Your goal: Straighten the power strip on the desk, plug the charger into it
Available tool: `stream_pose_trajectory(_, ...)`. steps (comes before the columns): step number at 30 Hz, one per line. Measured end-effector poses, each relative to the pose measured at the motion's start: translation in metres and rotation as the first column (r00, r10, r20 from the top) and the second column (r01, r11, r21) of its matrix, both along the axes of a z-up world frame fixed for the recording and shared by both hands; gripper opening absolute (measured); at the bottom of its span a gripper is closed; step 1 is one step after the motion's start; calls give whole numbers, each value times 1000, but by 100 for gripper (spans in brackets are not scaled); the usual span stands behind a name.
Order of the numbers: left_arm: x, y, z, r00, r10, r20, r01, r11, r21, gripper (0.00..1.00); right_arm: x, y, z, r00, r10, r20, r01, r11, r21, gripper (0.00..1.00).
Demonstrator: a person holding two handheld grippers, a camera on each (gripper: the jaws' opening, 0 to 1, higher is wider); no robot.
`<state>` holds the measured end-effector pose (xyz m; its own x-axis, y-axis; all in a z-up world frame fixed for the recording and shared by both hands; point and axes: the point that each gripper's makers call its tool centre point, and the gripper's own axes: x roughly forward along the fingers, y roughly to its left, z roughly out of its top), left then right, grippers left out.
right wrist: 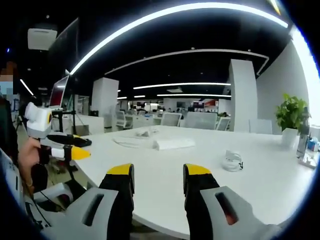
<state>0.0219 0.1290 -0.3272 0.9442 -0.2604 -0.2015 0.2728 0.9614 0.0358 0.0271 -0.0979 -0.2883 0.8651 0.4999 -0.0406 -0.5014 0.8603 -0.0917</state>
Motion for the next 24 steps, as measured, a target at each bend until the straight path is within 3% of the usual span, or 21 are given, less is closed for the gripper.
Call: stream_pose_trajectory(24,5,6,-8,1000,11,-15,-12,1000,-8,53,9,5,-10,999,8,-32,-8,1000,-19,39)
